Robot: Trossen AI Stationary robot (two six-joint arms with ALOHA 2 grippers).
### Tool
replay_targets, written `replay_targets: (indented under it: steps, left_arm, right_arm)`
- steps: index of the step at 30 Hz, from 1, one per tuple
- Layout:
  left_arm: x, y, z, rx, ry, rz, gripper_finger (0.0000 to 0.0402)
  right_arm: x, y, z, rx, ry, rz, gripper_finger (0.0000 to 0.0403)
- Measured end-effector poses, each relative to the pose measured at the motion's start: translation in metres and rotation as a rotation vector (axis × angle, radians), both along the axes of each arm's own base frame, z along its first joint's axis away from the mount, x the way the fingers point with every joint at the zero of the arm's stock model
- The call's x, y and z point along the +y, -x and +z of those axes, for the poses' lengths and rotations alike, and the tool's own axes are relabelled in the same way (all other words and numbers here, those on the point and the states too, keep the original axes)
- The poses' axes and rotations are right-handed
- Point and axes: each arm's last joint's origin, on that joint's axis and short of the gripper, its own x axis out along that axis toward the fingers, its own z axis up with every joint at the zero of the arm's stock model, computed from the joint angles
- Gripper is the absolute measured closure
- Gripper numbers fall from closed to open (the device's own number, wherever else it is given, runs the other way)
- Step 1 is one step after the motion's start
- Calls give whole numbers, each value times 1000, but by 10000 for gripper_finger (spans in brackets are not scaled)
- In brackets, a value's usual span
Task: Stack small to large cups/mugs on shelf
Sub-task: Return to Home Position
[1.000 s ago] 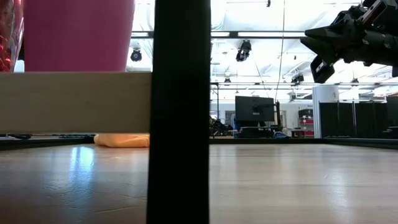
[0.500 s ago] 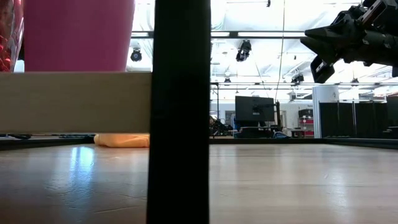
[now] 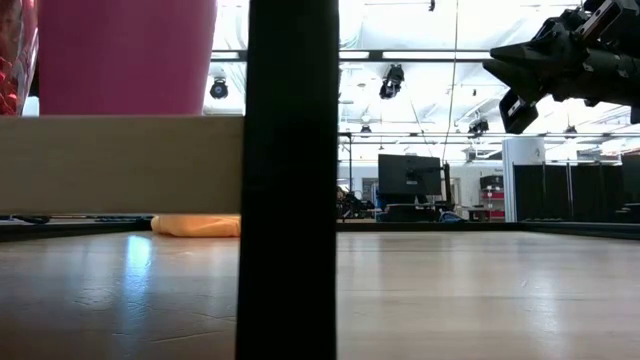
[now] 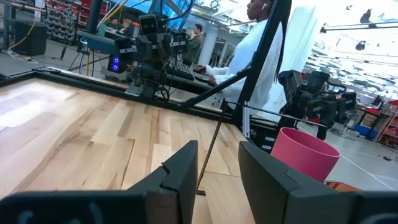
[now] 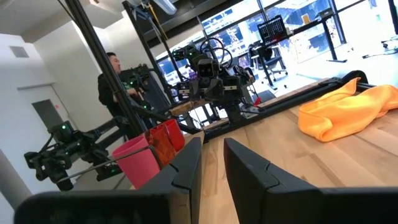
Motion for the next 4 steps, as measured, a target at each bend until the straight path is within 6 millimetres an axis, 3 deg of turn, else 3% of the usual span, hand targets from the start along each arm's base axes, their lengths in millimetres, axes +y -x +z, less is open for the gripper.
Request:
replay_targets:
  steps: [4]
  left_arm:
    - [0, 0, 0, 0, 0, 0, 299]
  right_arm:
    - [0, 0, 0, 0, 0, 0, 339]
